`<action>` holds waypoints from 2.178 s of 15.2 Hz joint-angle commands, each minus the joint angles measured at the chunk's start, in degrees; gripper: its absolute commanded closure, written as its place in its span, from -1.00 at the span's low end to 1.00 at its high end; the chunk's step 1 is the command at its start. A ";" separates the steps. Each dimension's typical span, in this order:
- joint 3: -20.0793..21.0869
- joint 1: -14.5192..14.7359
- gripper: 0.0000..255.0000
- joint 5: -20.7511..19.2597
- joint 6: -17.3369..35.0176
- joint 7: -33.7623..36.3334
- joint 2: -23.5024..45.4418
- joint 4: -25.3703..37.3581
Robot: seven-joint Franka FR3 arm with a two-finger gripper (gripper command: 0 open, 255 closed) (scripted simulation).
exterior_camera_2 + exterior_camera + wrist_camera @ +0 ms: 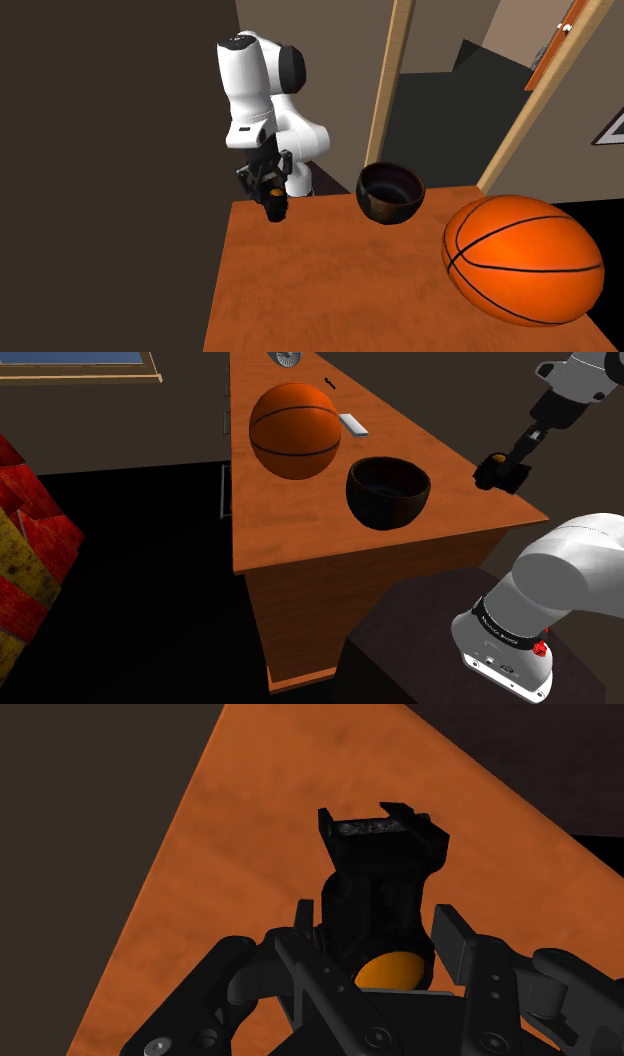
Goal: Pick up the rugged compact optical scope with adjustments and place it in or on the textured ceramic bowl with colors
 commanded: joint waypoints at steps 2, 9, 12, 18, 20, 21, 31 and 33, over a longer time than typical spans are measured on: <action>1.01 0.61 1.00 0.98 -1.81 0.18 0.78 2.60; 2.67 1.77 1.00 2.67 -5.60 0.27 3.09 8.76; 3.28 2.22 1.00 3.31 -7.21 0.28 4.21 11.49; 4.35 3.03 1.00 4.46 -10.42 0.25 6.63 17.13; 4.66 3.28 1.00 4.81 -11.49 0.23 7.49 19.06; 4.81 3.40 1.00 4.98 -12.03 0.22 7.93 20.04; 11.18 4.83 1.00 10.22 -14.62 5.31 11.17 25.06; 13.95 5.27 1.00 12.36 -14.17 7.88 11.75 24.93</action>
